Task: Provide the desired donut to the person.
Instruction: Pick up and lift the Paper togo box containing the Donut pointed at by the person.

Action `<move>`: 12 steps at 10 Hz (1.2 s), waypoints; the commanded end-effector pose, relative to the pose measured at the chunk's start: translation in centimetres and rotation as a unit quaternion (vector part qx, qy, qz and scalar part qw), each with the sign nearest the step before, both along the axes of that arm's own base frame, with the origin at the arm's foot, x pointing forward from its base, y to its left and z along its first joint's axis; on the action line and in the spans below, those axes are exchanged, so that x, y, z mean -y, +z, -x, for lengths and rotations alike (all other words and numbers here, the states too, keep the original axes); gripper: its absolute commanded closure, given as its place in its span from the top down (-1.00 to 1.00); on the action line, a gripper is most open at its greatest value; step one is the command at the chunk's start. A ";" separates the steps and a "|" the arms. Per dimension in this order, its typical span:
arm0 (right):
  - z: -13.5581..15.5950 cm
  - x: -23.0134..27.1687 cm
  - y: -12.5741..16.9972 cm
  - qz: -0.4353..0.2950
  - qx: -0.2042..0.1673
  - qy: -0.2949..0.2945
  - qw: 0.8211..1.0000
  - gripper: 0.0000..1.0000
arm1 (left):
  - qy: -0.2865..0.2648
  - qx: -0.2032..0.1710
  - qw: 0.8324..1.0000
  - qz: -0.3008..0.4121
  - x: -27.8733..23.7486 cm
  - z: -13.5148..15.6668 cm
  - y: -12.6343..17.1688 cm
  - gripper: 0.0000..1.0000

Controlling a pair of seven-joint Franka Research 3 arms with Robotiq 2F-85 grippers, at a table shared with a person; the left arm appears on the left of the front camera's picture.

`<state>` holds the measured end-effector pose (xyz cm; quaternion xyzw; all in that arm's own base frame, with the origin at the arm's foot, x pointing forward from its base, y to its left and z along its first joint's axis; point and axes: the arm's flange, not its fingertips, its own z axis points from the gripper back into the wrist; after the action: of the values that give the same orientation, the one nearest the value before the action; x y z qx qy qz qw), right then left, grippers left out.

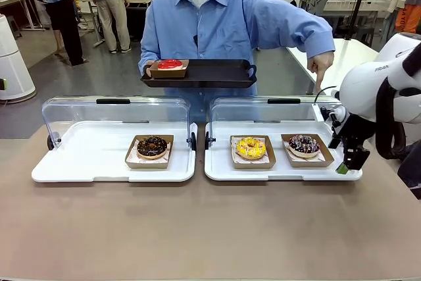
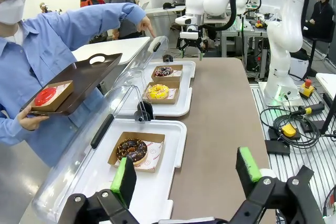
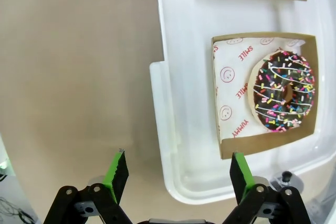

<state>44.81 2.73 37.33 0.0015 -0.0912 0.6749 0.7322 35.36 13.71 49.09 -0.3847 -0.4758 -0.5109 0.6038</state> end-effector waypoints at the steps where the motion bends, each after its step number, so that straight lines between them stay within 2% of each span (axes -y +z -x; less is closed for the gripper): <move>1: -1.9 0.0 -0.9 -0.019 -0.001 -0.004 1.000 1.00 | 0.007 0.002 1.000 0.000 0.0 0.0 0.0 1.00; 8: -3.9 -0.4 -2.6 -0.027 -0.010 -0.019 0.999 1.00 | 0.007 0.002 1.000 0.000 0.0 0.0 0.0 1.00; 9: -3.9 -1.0 -2.1 -0.023 0.007 -0.040 0.999 1.00 | 0.007 0.002 1.000 0.000 0.0 0.0 0.0 1.00; 10: -3.3 -0.5 -2.4 -0.018 -0.019 -0.020 0.999 1.00 | 0.007 0.002 1.000 0.000 0.0 0.0 0.0 1.00; 12: -3.3 -0.5 -2.4 -0.018 -0.019 -0.020 0.999 1.00 | 0.007 0.002 1.000 0.000 0.0 0.0 0.0 1.00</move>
<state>48.23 3.42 35.04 0.0216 -0.0922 0.6559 0.7489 35.36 13.71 49.09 -0.3847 -0.4758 -0.5108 0.6039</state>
